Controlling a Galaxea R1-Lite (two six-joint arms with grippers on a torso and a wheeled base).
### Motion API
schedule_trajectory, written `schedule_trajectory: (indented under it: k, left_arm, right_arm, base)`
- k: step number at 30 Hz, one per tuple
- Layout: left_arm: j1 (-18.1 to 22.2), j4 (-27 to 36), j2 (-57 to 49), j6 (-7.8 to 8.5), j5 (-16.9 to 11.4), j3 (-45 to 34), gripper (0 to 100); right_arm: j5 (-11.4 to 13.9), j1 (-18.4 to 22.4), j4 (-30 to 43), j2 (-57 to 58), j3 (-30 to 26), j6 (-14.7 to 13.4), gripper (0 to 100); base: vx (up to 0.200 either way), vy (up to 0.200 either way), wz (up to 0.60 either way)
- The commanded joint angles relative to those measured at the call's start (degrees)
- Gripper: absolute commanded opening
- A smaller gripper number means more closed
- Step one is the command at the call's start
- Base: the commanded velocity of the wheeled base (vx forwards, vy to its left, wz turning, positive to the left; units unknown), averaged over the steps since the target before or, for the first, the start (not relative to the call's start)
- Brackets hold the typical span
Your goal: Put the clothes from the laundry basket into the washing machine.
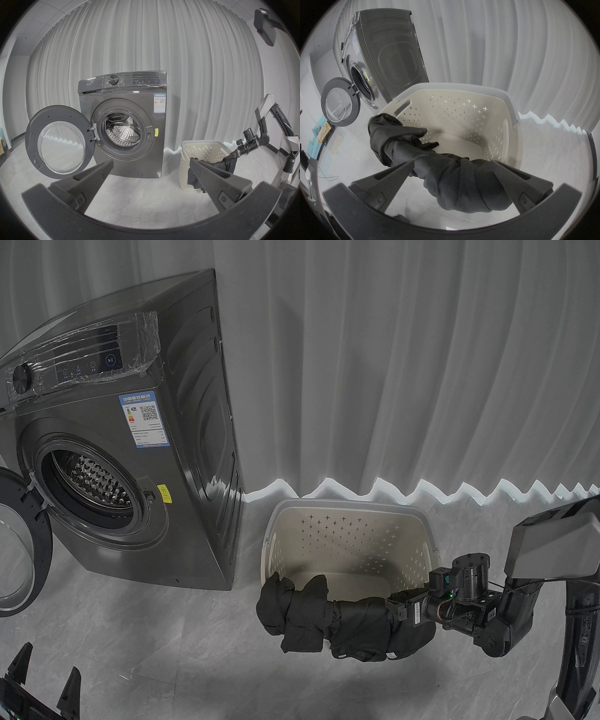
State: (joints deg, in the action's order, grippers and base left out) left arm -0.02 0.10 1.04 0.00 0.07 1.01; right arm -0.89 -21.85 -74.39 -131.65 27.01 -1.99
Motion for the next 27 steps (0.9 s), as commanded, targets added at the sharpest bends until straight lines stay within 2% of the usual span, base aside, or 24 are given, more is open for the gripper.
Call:
schedule_trajectory:
  k: [1,14,27]
  left_arm:
    - [0.02,-0.01,-1.04,0.00,0.01,-1.01,100]
    - [-0.06,-0.01,-1.04,0.09,0.01,-1.01,100]
    - [0.02,-0.01,-1.04,0.00,0.01,-1.01,100]
  right_arm:
    - [0.01,0.40,0.03,-4.23,1.81,0.23,100]
    - [0.01,1.02,0.82,-4.32,3.75,0.49,100]
    - [0.10,1.19,0.65,-3.27,2.52,0.58,100]
  base:
    - [0.000,0.000,0.00]
    - [0.000,0.000,0.00]
    - [0.000,0.000,0.00]
